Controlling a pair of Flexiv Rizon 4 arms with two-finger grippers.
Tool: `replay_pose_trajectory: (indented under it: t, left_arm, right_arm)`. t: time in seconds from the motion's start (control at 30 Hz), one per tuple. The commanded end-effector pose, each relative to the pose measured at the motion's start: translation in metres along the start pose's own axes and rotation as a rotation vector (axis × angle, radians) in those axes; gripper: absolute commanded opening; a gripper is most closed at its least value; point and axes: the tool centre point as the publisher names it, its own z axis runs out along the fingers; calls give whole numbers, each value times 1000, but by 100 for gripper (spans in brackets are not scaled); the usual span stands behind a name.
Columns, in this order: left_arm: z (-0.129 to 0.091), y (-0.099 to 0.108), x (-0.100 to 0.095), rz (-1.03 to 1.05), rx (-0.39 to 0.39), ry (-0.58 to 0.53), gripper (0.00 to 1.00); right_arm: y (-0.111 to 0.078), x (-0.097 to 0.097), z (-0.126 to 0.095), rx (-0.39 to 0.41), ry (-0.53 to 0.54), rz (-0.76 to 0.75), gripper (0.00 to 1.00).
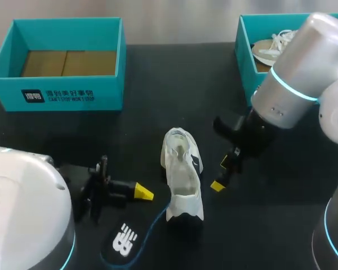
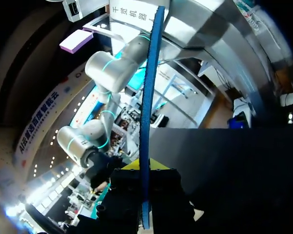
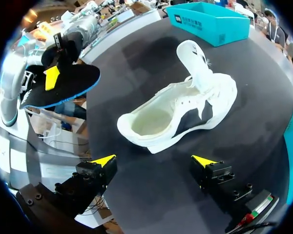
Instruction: Take the shoe out of the shoebox, open the shoe tongue, remove and reinsert the insole, then place the shoe into the shoebox
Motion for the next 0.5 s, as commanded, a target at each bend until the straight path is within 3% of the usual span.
replay_pose_trajectory:
  t: [0.03,0.27,0.5]
  left_arm:
    - [11,4,4,-58,-16,-27,0]
    - [7,22,6,-245,-5,-108,0]
    - [11,22,20,-337,31,-110,0]
  right_arm:
    - [-2,1,12,9,-22,-14,100]
    - [-20,7,40,-21,-97,-66,100]
    - [-15,2,55,11,-148,-167,100]
